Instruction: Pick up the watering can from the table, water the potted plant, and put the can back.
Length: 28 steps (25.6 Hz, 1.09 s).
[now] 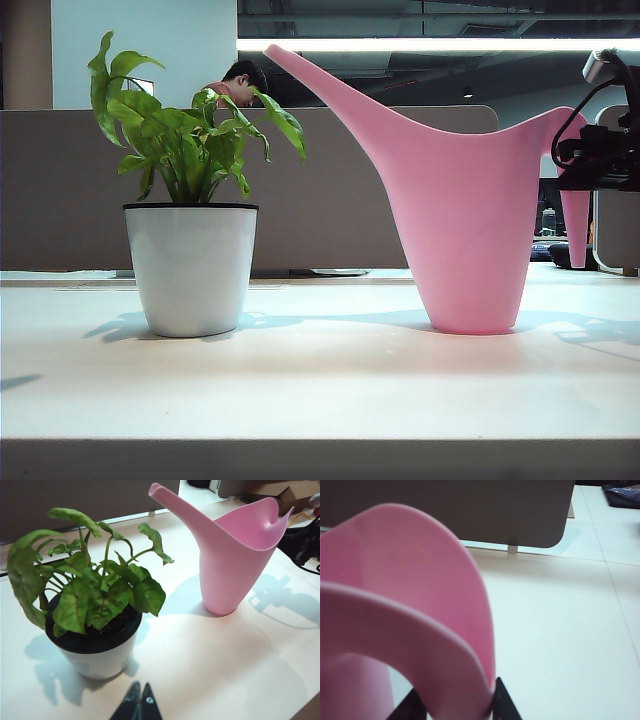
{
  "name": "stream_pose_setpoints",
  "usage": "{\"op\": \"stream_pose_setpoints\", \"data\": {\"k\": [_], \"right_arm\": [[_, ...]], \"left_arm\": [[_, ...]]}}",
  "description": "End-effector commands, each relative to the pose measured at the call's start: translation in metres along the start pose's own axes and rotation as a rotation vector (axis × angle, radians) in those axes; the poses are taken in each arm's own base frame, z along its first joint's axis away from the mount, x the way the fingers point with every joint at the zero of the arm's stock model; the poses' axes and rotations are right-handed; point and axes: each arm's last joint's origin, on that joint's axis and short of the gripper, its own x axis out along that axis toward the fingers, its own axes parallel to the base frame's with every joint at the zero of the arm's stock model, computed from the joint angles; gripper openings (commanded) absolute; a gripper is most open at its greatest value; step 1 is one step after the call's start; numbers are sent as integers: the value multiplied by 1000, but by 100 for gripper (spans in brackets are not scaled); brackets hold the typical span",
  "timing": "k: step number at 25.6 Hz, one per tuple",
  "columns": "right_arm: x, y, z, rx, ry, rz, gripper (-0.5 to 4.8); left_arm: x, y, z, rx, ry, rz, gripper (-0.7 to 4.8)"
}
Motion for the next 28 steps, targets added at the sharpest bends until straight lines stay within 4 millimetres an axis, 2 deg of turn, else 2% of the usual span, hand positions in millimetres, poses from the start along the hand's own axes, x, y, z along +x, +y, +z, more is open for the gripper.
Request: {"op": "stream_pose_setpoints", "data": {"k": [1, 5, 8, 12, 19, 20, 21, 28], "right_arm": [[1, 0, 5, -6, -38, -2, 57], [4, 0, -8, 16, 57, 2, 57], [5, 0, -11, 19, 65, 3, 60], [5, 0, -11, 15, 64, 2, 160], [8, -1, -18, -2, 88, -6, 191], [10, -1, -21, 1, 100, -5, 236], [10, -1, -23, 2, 105, -5, 244], [14, -2, -24, -7, 68, -7, 244]], "left_arm": [[-1, 0, 2, 9, -12, 3, -5], [-1, 0, 2, 22, -12, 3, -5], [-1, 0, 2, 22, -12, 3, -5], [-1, 0, 2, 23, -12, 3, -5], [-1, 0, 2, 23, -12, 3, -5], [-1, 0, 2, 23, -12, 3, -5], [-1, 0, 2, 23, -12, 3, -5], [-1, 0, 2, 22, -12, 3, -5]]}}
